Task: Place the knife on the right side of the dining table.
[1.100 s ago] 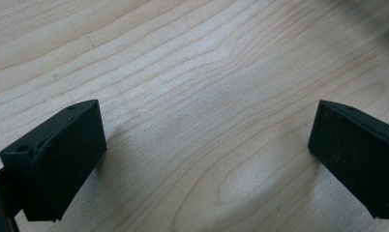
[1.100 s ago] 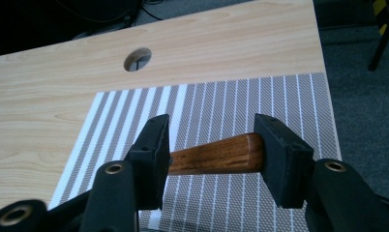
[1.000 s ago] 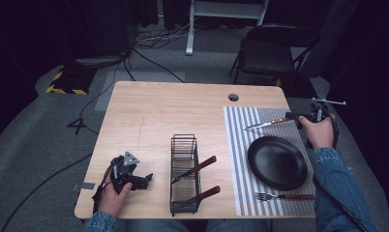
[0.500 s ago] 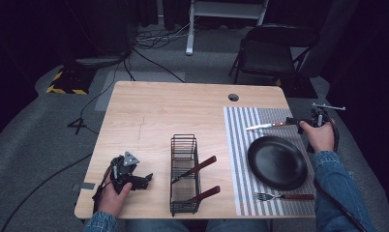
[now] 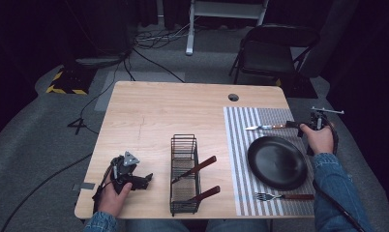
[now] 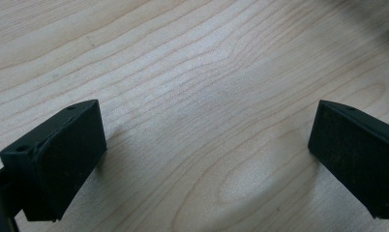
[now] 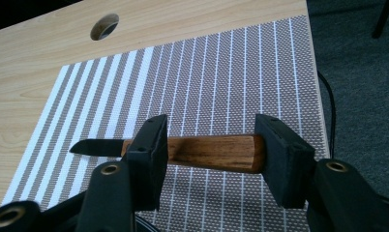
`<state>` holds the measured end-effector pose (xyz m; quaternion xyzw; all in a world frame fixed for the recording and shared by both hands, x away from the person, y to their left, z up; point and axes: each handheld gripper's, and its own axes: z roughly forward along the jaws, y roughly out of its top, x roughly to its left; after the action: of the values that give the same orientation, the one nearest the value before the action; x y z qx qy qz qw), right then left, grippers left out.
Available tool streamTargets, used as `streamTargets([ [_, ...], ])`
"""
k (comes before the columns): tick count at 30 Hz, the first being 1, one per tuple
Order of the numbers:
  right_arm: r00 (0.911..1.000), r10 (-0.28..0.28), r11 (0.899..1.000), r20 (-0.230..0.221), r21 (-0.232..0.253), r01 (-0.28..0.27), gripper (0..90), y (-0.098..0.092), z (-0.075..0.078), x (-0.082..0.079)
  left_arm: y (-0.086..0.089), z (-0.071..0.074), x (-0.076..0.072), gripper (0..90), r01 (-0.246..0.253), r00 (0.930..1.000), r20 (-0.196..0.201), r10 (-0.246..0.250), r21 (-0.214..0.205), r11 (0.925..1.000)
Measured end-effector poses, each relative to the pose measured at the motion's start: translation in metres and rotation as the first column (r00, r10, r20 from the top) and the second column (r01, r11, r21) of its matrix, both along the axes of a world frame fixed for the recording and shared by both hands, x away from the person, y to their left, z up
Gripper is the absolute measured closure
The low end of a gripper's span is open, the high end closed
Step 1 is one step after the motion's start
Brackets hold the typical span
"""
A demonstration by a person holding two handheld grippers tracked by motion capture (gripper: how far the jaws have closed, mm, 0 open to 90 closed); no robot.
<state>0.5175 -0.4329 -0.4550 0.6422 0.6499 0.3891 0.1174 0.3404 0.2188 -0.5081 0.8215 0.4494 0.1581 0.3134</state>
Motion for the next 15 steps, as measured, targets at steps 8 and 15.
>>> streamTargets([
  [8,0.9998,-0.016,1.000,-0.009,-0.016,0.016,48.0,-0.0041,-0.0061,-0.0005,0.0000,0.0000,0.0000,0.2,0.000,1.0000,0.000,0.000,0.000,1.0000],
  [15,0.9995,-0.030,0.999,-0.015,-0.024,0.029,47.6,-0.0054,-0.0093,-0.0004,0.0000,0.0000,0.0000,0.2,0.000,1.0000,0.000,0.000,0.000,1.0000],
])
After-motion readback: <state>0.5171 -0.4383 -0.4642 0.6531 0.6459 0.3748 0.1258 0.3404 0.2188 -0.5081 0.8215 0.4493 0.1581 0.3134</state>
